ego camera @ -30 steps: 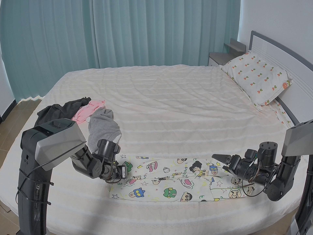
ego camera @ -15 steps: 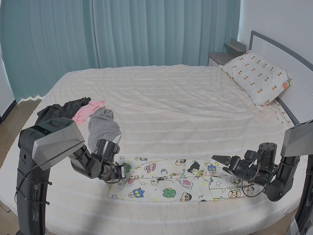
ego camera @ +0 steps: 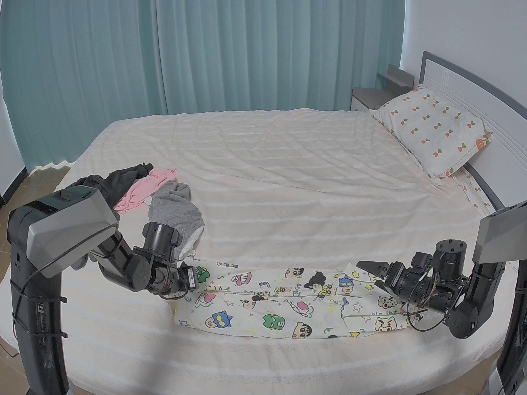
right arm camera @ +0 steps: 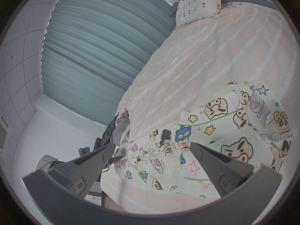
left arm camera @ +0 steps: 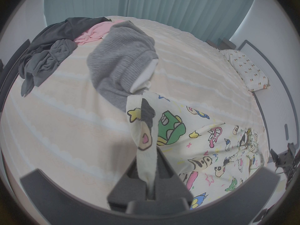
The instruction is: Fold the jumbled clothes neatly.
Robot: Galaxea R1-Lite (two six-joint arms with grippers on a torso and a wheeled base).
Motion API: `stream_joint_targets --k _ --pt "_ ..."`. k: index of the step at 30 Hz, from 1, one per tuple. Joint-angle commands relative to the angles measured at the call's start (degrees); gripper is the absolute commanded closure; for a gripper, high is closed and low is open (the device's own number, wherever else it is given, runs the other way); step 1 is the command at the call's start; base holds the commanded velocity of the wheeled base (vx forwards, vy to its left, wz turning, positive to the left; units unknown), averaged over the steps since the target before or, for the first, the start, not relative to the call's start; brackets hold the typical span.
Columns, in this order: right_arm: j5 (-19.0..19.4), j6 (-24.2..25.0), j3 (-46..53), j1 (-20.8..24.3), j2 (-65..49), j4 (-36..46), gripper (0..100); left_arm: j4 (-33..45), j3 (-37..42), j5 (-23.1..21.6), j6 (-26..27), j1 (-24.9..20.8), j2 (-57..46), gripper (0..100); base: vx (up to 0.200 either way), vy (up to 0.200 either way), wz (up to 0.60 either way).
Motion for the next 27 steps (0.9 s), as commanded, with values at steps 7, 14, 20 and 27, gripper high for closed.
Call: stream_joint_targets --k 7,14,20,27 --pt "0.02 0.01 0.01 0.03 -0.09 -0.02 0 -0.05 3.75 -3.11 -0.15 6.55 -6.68 100 0.0 0.0 0.0" --pt "0.1 0.01 0.01 0.03 0.0 -0.02 0 0.04 5.07 -5.92 -0.15 13.67 -9.14 100 0.0 0.0 0.0" --pt "0.1 0.01 0.01 -0.06 0.0 -0.02 0 0.13 5.33 -9.08 -0.15 20.17 -10.73 100 0.0 0.0 0.0" --pt "0.1 0.01 0.01 -0.06 0.0 -0.11 0 1.18 4.8 -10.84 -0.06 25.18 -12.22 100 0.0 0.0 0.0"
